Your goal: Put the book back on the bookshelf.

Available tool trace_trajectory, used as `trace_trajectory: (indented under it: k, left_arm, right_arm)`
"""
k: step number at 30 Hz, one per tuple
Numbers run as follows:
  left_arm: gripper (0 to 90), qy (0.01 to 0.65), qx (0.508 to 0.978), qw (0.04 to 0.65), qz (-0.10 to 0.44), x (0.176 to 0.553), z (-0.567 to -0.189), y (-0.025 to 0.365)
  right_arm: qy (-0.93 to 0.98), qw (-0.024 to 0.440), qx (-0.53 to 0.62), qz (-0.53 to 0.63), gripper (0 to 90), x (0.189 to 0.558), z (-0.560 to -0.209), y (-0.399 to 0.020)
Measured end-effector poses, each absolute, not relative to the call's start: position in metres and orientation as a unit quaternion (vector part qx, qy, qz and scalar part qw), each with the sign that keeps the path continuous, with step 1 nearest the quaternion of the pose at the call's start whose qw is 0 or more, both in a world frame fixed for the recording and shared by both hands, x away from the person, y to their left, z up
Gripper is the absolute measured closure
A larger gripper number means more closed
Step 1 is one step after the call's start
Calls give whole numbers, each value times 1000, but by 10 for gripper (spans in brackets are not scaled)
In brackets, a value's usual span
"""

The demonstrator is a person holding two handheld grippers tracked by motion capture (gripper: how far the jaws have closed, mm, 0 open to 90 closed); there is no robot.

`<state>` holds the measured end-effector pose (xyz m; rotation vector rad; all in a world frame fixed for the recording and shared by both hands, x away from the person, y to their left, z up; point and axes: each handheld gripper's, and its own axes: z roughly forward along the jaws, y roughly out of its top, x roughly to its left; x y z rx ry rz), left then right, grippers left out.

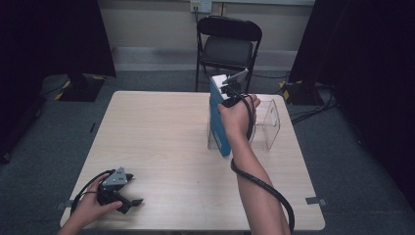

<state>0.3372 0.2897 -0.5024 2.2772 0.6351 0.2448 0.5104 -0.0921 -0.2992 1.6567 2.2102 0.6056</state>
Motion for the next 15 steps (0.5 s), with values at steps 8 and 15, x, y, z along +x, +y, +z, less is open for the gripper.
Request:
trace_trajectory:
  k: [8, 15]
  left_arm:
    - [0, 246, 888, 377, 97, 336, -503, 290]
    - [1, 246, 888, 376, 97, 336, -503, 290]
  right_arm:
    - [774, 156, 576, 211, 605, 510, -299, -92]
    - [775, 159, 569, 223, 582, 509, -300, -92]
